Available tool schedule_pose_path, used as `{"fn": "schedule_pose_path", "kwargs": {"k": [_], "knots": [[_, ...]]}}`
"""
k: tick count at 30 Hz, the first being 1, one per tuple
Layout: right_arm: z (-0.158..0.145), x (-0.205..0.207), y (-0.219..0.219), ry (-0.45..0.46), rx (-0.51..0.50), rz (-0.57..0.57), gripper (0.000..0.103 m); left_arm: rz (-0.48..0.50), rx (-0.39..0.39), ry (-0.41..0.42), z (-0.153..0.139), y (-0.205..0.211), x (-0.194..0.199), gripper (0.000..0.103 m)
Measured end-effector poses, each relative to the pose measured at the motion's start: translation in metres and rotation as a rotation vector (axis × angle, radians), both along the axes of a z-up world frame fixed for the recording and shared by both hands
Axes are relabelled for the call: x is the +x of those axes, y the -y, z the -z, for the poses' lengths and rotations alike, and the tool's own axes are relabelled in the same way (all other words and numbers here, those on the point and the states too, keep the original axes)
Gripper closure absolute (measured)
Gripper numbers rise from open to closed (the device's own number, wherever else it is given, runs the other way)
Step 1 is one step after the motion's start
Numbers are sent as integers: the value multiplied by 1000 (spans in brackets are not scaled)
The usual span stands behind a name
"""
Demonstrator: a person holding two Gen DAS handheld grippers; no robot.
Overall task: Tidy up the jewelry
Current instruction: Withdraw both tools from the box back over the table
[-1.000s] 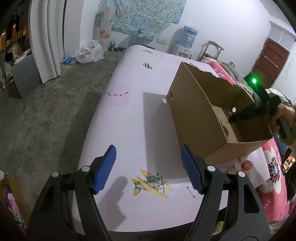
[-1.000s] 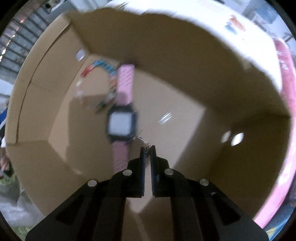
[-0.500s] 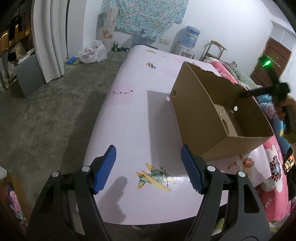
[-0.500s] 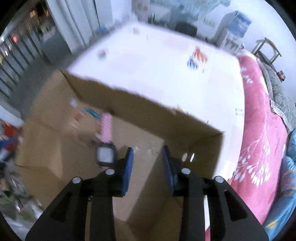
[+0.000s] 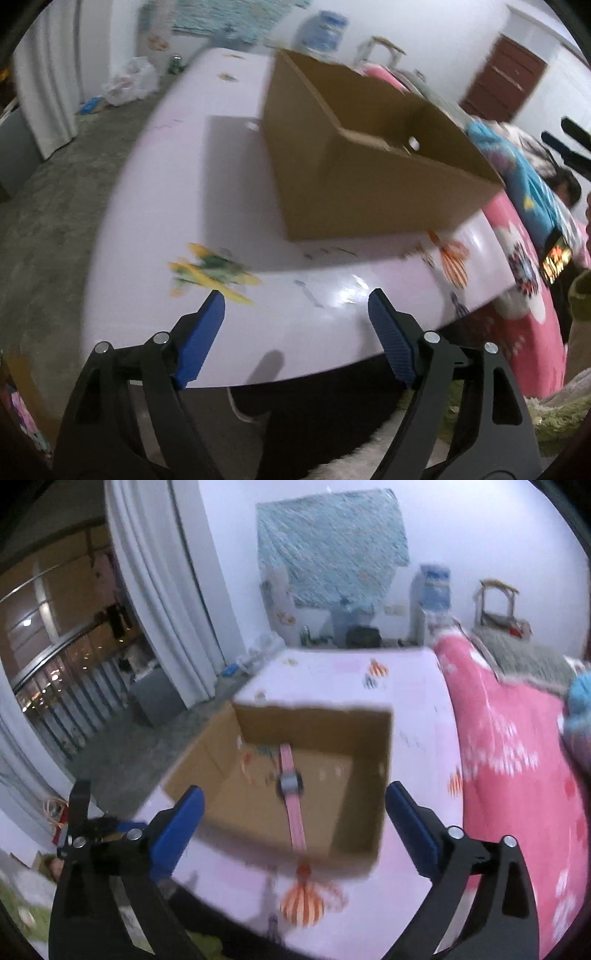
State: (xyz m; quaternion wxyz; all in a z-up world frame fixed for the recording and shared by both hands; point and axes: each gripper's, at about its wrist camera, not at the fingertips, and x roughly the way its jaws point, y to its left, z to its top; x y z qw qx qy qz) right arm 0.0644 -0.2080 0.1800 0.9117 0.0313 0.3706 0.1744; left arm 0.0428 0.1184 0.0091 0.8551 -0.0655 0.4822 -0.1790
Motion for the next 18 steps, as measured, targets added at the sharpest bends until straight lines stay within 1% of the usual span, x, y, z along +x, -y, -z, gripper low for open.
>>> {"fn": "schedule_pose_path", "kwargs": {"k": [1,2,3,6,8,10,12,15,18], "knots": [[15,-12,3,-23,-23,29,7,23,1,0,3,10,0,22],[29,-13,7,-39,-41,49,7,40,4,0,7,19,1,20],[41,-19,8,-61,-59,76,7,55,11,-3,11,29,3,20],[93,-27,15,-192,-79,184,7,90,24,-16,21,50,7,19],[115,-31,13,-240,-124,232,7,108,48,-13,30,64,11,19],[138,-31,10,-280,-175,253,7,102,77,-3,35,72,16,19],[154,-29,5,-301,-218,254,7,76,95,21,37,76,19,18],[164,-27,2,-312,-222,243,7,68,128,40,38,83,23,13],[176,-20,3,-349,-257,265,7,65,182,56,40,89,24,12]]}}
